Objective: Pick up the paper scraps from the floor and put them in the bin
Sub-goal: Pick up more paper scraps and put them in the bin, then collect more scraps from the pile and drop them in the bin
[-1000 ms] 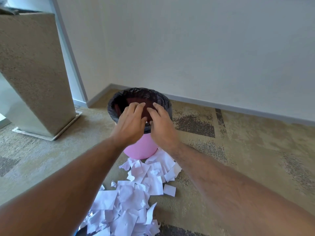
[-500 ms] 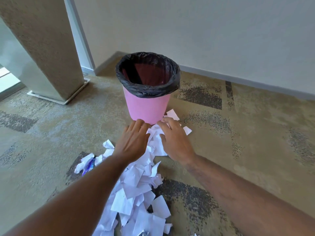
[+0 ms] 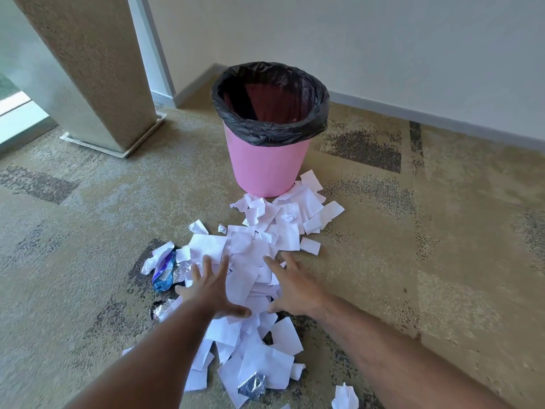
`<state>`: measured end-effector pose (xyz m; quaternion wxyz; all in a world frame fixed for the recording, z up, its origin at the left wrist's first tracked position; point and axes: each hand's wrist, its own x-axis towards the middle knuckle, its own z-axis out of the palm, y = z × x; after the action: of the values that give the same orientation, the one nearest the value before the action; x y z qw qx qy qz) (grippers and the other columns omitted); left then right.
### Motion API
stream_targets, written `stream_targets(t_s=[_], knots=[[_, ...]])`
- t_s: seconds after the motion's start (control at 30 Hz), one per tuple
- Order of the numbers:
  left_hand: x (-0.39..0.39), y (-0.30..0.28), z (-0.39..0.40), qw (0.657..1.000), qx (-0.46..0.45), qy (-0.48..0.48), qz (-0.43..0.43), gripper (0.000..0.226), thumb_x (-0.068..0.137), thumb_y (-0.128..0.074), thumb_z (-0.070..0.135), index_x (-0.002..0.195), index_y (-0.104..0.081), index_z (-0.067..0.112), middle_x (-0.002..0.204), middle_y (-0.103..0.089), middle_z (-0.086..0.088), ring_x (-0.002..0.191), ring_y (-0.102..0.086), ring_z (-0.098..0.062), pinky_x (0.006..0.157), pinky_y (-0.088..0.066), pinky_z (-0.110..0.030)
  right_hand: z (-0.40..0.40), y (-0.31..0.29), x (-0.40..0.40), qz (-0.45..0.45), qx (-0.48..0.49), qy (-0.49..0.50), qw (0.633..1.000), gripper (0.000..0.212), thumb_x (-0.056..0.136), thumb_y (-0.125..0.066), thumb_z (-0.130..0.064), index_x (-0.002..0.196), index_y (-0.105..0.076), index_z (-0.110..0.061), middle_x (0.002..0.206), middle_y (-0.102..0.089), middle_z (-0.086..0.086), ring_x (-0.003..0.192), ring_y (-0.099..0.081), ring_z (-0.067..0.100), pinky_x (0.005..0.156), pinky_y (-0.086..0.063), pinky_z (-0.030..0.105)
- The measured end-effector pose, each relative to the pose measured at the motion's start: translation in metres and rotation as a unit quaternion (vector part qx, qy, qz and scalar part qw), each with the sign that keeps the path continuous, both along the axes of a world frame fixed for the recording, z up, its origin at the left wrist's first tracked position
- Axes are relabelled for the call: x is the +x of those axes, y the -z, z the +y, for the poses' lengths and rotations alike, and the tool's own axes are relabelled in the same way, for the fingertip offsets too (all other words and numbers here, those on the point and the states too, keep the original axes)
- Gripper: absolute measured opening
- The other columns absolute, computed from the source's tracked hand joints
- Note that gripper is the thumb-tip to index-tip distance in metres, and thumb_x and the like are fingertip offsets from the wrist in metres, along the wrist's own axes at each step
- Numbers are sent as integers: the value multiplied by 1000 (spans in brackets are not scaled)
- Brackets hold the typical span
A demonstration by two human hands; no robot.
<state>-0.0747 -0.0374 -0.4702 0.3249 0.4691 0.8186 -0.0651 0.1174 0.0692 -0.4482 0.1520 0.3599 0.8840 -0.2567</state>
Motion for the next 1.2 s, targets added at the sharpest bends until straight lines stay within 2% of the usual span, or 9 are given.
stream_targets(t_s=[0.17,0.3,0.47,0.57,0.73,0.87,0.97,1.07,1.2], knots=[[11,4,-7,1000,11,13,8,149,56,-81,72,155,20,28,161,22,-24,146,20,-50,121,-8,-59,-6,15,-7,-10,21,-20,1000,113,73,-81,-52,156,-7,-32,153,-19,16,138,-29,42,102,-42,51],[16,9,-12,999,43,15,-6,145,58,-86,63,156,17,33,162,21,-17,149,13,-47,114,-28,-57,-14,25,-11,4,1,-16,1000,115,73,-85,-42,157,-8,-30,154,-17,13,136,-30,41,100,-45,52],[24,14,-13,995,79,49,27,139,60,-86,60,158,6,26,160,-2,-10,146,-8,-38,102,-48,-50,-24,33,-15,-1,41,-17,999,114,74,-85,-37,157,-6,-30,153,-18,16,133,-27,39,105,-40,49],[27,16,-11,992,108,62,16,131,62,-88,52,158,-3,21,151,-18,-7,138,-21,-30,97,-50,-45,-28,36,-13,31,30,-8,999,103,80,-81,-24,157,-12,-24,149,-24,18,134,-26,36,108,-35,43],[41,19,-7,986,150,74,-2,100,74,-83,30,153,-23,13,139,-36,-6,124,-36,-27,99,-42,-34,-36,45,-11,95,8,42,995,81,82,-73,-3,148,-31,-22,135,-34,13,125,-36,33,99,-44,42],[49,18,-3,982,178,52,-24,61,81,-72,16,136,-46,14,125,-47,-6,115,-45,-29,91,-44,-37,-38,52,-8,133,-16,69,989,48,82,-67,-2,123,-52,-20,113,-40,6,96,-50,27,79,-51,38],[52,18,1,978,198,37,-48,34,87,-68,21,119,-57,17,110,-55,-5,105,-54,-29,80,-47,-40,-38,52,-5,138,-24,77,987,24,87,-59,-7,109,-61,-16,103,-44,4,79,-56,24,71,-55,41],[52,17,5,977,206,35,-34,20,84,-68,17,103,-62,20,98,-60,-4,93,-61,-30,70,-48,-39,-36,54,-3,138,-18,91,986,15,85,-60,-11,98,-65,-14,98,-47,3,75,-58,22,67,-55,44],[52,2,13,975,215,36,-40,15,83,-65,9,96,-65,17,94,-64,-5,88,-63,-30,68,-47,-36,-34,47,-3,154,-15,111,982,16,84,-58,-9,96,-67,-15,99,-52,3,80,-61,21,70,-55,44]])
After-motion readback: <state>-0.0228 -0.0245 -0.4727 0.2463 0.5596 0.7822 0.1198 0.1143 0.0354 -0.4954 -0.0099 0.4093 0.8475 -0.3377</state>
